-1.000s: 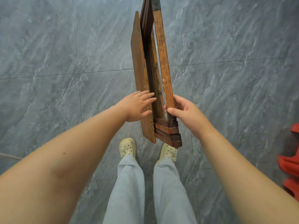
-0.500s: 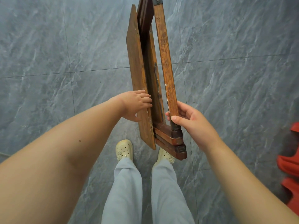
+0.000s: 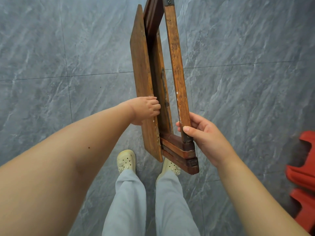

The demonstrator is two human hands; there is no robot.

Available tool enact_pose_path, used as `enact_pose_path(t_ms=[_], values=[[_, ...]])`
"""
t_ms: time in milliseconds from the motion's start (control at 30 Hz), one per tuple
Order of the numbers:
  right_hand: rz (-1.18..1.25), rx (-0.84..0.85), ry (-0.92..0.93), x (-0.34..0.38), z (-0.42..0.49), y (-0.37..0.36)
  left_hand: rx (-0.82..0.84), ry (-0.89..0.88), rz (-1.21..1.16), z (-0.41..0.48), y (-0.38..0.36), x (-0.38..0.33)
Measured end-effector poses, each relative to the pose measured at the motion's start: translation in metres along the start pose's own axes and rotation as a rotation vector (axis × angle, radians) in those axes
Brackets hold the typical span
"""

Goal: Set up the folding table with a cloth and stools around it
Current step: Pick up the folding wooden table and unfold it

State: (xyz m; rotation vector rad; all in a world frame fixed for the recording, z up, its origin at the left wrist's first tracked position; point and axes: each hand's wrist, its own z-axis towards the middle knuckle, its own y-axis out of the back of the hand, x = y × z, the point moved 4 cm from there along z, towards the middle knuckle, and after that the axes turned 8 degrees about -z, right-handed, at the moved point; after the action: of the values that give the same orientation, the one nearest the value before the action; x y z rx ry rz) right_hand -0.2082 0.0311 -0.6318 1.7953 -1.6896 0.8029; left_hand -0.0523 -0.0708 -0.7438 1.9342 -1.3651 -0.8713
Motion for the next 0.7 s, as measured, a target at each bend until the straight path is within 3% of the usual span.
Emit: enact_pose_path(t_ms=[433,700], values=[[-0.043,-0.053,0.001,0.002,-0.004,0.011,-0.016,-0.009,-0.014,-0.029,0.001,0.005],[-0.085,0.041,0.013,0.015,0.000,-0.050,-0.027,-0.036,-0.023,-0.100,-0.014,0.019]])
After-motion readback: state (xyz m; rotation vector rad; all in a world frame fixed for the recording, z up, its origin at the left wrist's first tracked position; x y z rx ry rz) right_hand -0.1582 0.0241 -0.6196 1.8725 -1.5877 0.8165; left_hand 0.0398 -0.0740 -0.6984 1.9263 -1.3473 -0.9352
